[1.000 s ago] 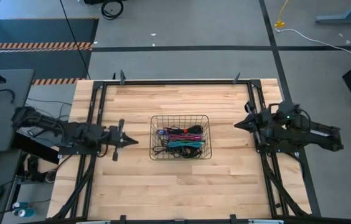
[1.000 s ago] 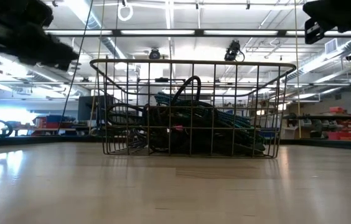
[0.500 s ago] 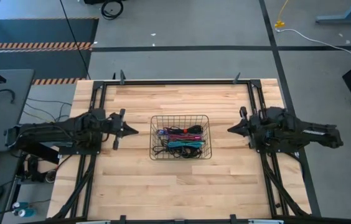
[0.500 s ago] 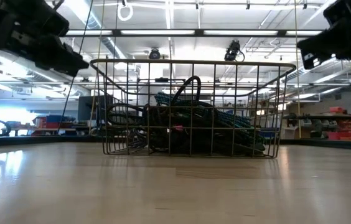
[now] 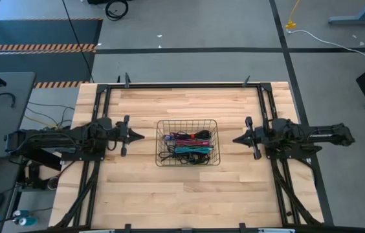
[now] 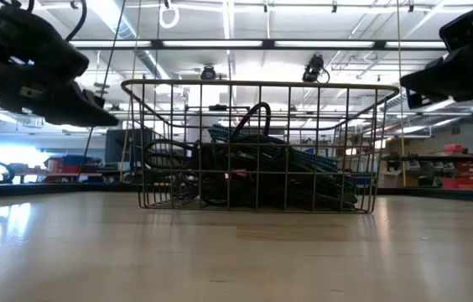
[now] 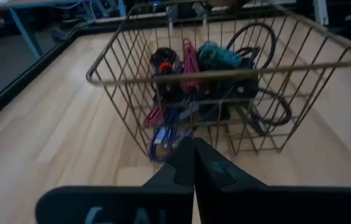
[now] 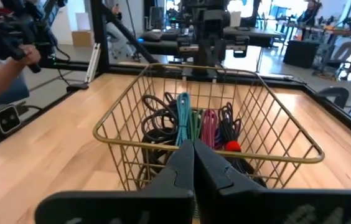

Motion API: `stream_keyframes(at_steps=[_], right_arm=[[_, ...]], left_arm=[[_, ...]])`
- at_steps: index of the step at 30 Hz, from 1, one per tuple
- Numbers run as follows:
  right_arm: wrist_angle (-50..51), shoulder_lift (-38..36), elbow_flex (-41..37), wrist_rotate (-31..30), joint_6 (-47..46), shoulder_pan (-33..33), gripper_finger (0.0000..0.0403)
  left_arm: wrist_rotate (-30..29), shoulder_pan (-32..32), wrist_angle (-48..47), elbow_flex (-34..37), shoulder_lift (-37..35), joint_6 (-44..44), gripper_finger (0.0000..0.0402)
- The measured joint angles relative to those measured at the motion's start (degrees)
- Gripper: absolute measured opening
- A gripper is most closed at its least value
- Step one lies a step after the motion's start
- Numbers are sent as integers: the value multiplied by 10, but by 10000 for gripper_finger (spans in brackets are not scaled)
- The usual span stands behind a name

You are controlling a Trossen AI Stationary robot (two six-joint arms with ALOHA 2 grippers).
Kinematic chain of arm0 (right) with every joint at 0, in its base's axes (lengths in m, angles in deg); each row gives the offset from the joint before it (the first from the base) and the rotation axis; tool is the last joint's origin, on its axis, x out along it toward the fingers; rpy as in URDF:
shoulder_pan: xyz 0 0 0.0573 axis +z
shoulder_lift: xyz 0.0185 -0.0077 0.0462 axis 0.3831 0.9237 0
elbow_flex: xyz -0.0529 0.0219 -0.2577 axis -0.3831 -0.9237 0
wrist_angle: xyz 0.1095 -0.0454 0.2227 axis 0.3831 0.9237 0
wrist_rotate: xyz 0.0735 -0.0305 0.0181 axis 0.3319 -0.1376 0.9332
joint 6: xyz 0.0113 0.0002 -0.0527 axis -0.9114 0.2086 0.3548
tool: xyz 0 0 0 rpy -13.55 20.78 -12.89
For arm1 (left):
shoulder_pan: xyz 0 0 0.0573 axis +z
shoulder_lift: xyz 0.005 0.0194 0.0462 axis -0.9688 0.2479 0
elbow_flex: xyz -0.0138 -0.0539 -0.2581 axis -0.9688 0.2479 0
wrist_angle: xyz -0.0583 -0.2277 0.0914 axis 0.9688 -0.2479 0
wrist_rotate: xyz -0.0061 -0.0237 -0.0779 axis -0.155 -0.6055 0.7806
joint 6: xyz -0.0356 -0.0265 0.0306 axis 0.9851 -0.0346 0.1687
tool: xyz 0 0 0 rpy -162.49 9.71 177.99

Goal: Pick and place USB-C Cables
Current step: Return to Home Position

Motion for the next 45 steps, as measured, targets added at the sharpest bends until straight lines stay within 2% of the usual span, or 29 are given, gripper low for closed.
stream_keyframes(at_steps=[9, 14, 17, 23, 27, 31, 37, 41, 45], right_arm=[[-10, 0, 0, -22, 0, 17, 0], [-50, 0, 0, -129, -35, 17, 1], [-66, 0, 0, -156, -59, 16, 11], [-88, 0, 0, -144, -96, 16, 34], [-86, 0, 0, -127, -100, 17, 37], [-85, 0, 0, -82, -73, 17, 36], [-81, 0, 0, -32, -52, 17, 36], [-82, 0, 0, -25, -54, 17, 36], [-83, 0, 0, -25, -55, 17, 38]], left_arm=[[-7, 0, 0, 26, 3, 31, 0], [-59, 0, 0, 26, 3, 61, 18], [-65, 0, 1, 26, 3, 62, 31], [-65, 0, 1, 26, 3, 60, 37], [-85, 0, 28, 26, 3, 103, 32], [-85, 1, 36, 26, 3, 100, 29], [24, 0, 50, 26, -5, 72, 31], [33, 0, 88, 26, -35, 17, 27], [35, 1, 45, 26, -72, 17, 23]])
